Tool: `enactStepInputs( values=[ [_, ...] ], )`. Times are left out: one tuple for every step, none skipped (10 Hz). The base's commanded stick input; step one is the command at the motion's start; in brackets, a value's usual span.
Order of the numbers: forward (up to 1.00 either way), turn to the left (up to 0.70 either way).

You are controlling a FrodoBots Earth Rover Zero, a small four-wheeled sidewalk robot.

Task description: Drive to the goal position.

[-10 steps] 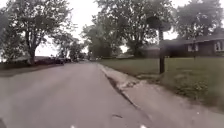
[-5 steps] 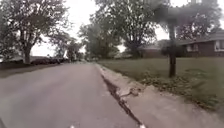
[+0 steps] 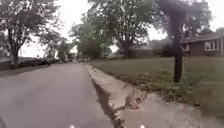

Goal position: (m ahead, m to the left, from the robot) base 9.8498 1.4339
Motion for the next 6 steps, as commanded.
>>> enactStepInputs(
  values=[
    [1.0,0.0],
    [1.0,0.0],
    [1.0,0.11],
    [0.87,0.36],
    [0.08,0.07],
    [0.07,0.0]
  ],
)
